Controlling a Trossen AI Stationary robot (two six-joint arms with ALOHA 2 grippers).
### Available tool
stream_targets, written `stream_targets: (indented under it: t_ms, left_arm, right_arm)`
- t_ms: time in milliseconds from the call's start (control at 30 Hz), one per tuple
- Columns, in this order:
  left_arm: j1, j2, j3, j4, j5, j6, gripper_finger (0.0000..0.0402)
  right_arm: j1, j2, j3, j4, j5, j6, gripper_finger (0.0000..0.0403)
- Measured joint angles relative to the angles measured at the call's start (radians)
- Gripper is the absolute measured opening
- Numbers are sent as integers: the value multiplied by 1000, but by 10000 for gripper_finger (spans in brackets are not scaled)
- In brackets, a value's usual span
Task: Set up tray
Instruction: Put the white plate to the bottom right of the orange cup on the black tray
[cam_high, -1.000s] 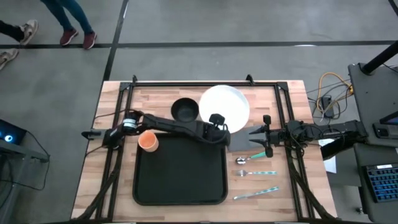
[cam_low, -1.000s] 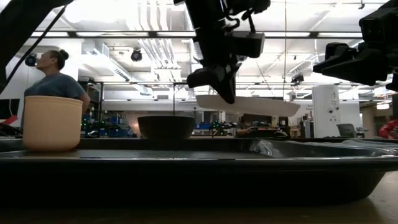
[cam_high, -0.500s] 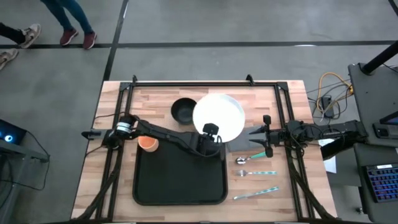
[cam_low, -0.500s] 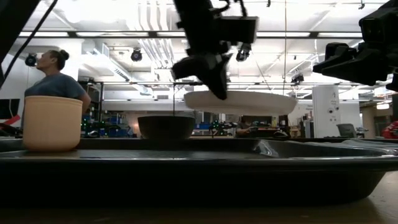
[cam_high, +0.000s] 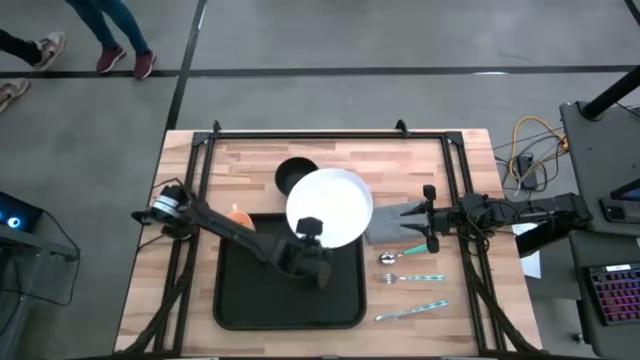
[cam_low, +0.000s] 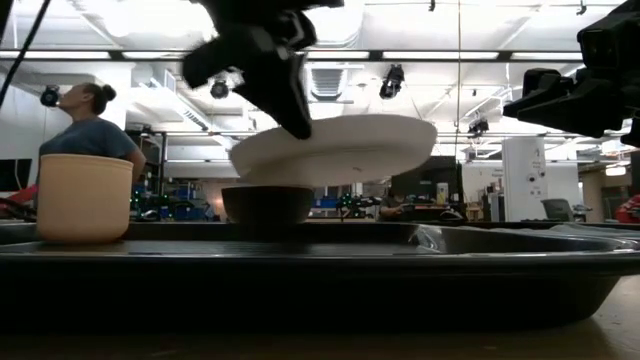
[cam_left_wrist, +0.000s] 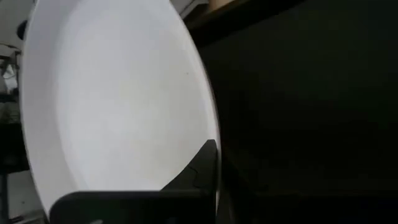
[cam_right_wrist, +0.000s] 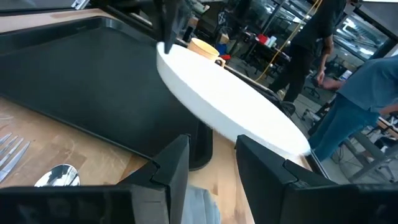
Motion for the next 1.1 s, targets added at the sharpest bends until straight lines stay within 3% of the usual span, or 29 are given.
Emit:
stream_targets:
  t_ms: [300,600,900,1100]
  left_arm:
    - [-136,-5,-37,1,2,-149,0]
    - [-220,-5,-37,-2,5,-197,0]
    - [-299,-5,-37,-163,34,-328,0]
    - [-351,-5,-57,-164,80,-369,0]
  right_arm:
    - [0,1,0,0,0,0,123]
    - [0,0,0,0,0,0,123]
    - [0,0,0,0,0,0,123]
    - [0,0,0,0,0,0,123]
